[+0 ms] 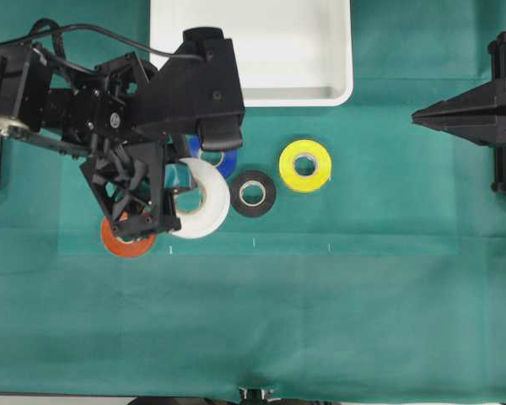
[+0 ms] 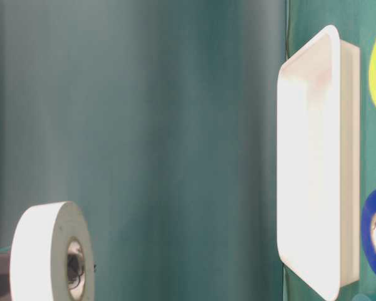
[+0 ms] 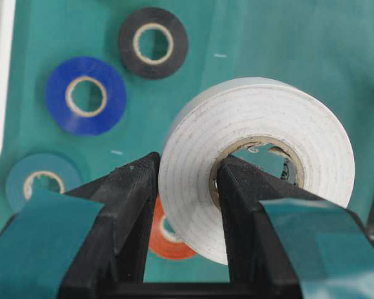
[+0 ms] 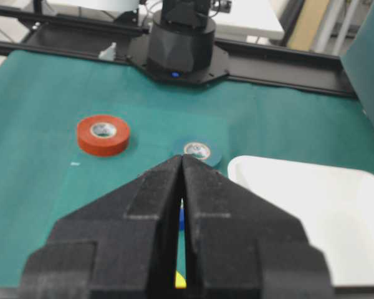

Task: Pick up the tape from a random location and place it into the white case.
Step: 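Lift the white tape roll up with the left gripper, then carry the white tape roll up over the white tray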

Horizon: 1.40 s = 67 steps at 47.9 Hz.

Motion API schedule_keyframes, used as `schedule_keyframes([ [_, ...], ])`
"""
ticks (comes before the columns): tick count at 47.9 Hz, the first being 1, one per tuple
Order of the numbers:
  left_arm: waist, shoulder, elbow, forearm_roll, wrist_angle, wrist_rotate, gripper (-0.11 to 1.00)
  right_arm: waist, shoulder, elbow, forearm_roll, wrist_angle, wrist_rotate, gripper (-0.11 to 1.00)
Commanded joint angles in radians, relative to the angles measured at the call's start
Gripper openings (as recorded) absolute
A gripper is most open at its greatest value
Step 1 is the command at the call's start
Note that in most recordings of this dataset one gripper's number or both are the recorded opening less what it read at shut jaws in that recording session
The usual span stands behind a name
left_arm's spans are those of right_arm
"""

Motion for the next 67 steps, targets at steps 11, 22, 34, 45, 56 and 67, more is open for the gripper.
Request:
schedule_keyframes([
  [11,0.112,-0.040,0.003,0.003,-0.003,0.041,0.27,0.003,0.005,-0.029,0.000,0.002,0.000,0.00],
  [22,0.239,-0.046,0.006,0.003,-0.003,0.066,0.27,0.003,0.005,-0.029,0.000,0.002,0.000,0.00],
  [34,0.357,-0.048,0.011,0.003,-0.003,0.123,0.27,0.003,0.006,-0.029,0.000,0.005,0.000,0.00],
  [45,0.431,-0.048,0.014,0.003,-0.003,0.129,0.27,0.003,0.006,-0.029,0.000,0.005,0.000,0.00],
  [56,0.459,-0.048,0.021,0.003,-0.003,0.129,0.27,0.003,0.006,-0.029,0.000,0.011,-0.002,0.00],
  [67,0.459,-0.040,0.020,0.003,-0.008,0.126,0.27,0.003,0.006,-0.029,0.000,0.012,-0.003,0.00],
])
